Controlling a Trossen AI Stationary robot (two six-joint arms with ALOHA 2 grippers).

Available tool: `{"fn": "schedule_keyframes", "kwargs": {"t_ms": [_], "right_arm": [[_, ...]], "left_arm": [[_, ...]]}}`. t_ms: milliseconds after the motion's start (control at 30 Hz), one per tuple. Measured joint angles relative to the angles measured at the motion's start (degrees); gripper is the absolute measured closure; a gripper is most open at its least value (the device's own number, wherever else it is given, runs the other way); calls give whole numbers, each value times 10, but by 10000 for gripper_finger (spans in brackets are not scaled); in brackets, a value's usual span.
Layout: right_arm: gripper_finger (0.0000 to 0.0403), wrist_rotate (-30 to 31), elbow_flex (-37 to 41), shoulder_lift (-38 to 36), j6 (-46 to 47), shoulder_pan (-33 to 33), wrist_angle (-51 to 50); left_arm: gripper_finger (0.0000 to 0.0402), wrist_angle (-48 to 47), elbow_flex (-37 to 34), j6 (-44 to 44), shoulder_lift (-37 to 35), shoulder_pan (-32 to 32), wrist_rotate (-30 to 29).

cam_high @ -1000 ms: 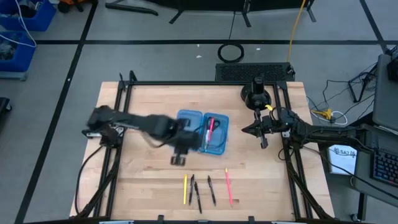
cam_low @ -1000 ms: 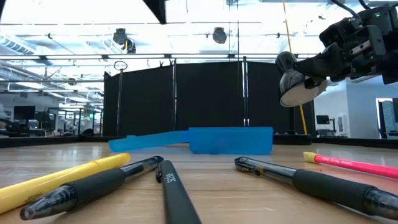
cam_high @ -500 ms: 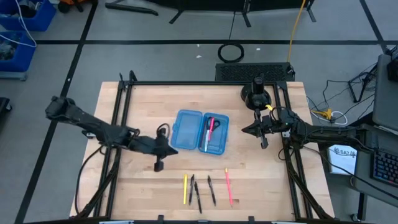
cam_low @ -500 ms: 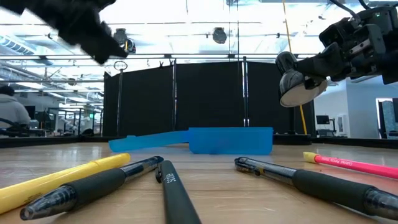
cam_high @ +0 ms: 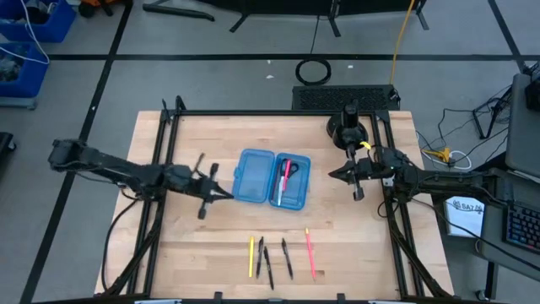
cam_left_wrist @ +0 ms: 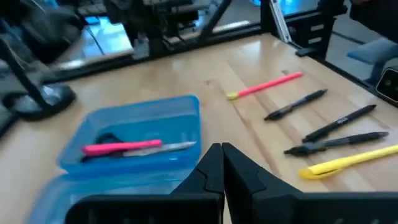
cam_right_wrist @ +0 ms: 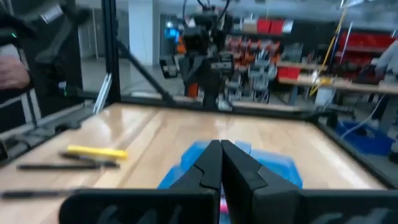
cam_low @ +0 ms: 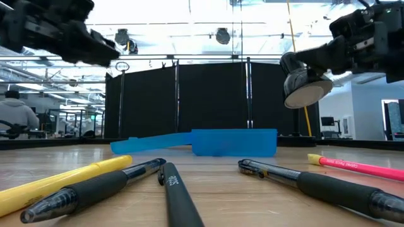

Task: Pick & place school supplies into a supply box
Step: Put the pink pencil into the supply box

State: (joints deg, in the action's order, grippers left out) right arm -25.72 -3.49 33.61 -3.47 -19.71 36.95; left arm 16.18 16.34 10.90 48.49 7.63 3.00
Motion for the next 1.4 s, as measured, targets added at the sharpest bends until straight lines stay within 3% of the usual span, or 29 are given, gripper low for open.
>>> {"fn": "schedule_keyframes", "kwargs": {"t_ms": [200,367,533,833,1033,1133,1200,1400], "right_arm": [[403,54,0,-38,6,46,13],[403,179,0,-49,-33,127,-33],[403,206,0,-81,-42,171,-33],[403,197,0,-98,11,176,-29],[403,185,-5,-95,99,177,16],[403,168,-58,-84,119,206,-24],[403,201,-115,-63,101,247,-111],[403,423,-312,118,85,420,-297]], "left_arm": [[400,-189,-17,18,-231,15,-19],[400,-190,-80,48,-373,19,-18],[400,-189,-139,47,-463,19,-22],[399,-161,-151,-14,-481,19,-27],[379,-131,-157,-96,-480,18,-173],[377,-127,-157,-149,-473,18,-212],[377,-127,-156,-164,-469,18,-212],[376,-128,-156,-169,-451,18,-207]]}}
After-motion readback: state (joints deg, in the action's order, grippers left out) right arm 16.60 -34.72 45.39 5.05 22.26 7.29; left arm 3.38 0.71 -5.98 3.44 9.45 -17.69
